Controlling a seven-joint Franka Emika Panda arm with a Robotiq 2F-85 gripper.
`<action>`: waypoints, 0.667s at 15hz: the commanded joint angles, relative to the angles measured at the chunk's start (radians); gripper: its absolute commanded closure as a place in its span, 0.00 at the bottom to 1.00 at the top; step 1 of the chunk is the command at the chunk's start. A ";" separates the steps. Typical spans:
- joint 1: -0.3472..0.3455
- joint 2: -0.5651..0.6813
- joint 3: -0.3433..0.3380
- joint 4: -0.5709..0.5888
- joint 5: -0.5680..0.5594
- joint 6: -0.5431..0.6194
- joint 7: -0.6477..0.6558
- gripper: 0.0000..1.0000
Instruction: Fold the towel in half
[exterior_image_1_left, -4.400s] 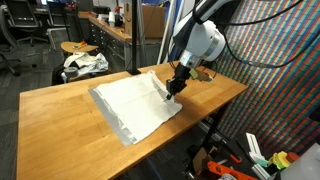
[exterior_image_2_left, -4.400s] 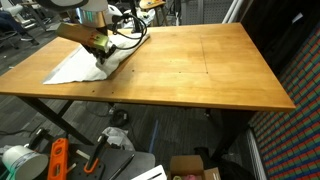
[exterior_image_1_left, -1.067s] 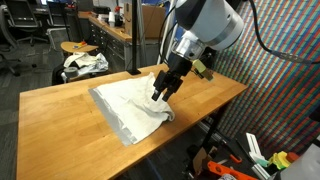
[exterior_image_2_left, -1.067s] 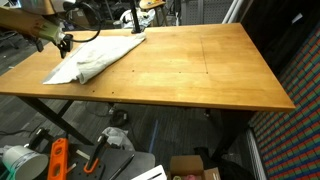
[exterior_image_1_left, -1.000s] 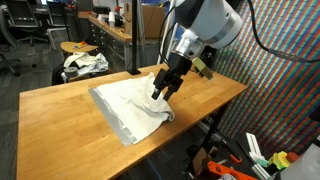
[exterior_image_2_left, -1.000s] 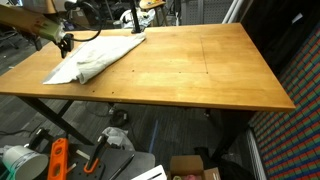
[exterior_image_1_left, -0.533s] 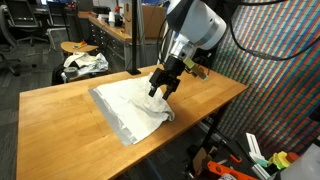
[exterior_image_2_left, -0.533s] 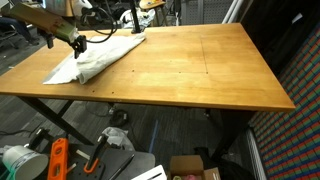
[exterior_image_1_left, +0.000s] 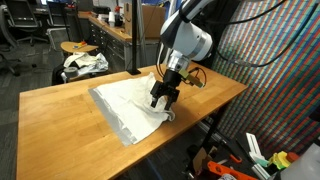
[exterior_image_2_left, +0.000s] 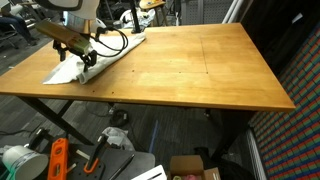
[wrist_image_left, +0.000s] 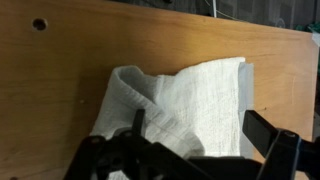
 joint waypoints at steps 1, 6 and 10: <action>-0.044 0.055 0.014 0.047 -0.011 -0.032 -0.010 0.00; -0.096 0.105 0.004 0.073 -0.050 -0.118 -0.009 0.00; -0.136 0.128 0.001 0.095 -0.047 -0.144 -0.013 0.00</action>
